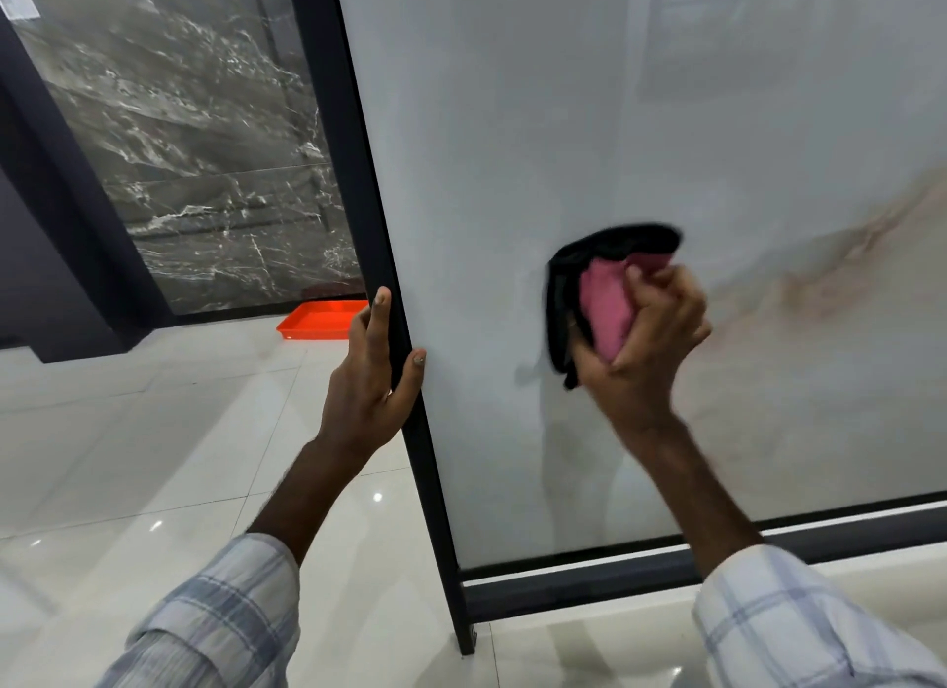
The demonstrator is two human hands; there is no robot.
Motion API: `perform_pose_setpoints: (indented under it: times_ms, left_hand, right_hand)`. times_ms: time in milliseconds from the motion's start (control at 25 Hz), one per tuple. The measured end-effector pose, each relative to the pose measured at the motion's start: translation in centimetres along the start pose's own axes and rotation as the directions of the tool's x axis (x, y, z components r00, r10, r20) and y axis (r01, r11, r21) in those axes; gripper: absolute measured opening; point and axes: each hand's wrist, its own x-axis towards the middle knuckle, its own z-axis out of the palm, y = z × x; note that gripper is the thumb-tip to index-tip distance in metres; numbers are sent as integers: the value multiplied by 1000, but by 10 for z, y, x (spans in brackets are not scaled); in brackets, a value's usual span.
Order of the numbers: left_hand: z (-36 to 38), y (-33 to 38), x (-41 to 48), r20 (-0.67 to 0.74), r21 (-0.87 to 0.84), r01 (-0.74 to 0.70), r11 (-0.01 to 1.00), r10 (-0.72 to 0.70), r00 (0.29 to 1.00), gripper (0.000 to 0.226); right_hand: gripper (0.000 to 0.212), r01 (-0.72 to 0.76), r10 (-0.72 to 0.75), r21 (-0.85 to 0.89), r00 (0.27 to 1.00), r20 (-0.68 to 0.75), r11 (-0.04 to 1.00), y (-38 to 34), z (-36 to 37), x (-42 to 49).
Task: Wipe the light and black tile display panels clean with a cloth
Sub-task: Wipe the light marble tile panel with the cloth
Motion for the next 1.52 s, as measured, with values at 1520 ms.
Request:
perform_pose_setpoints:
  times_ms: [1520]
  left_hand:
    - [74,-3,-128,117,-86,255,963,-244,963,72]
  right_hand:
    - [67,-101,93,23,968,233,995,-9,22,-192]
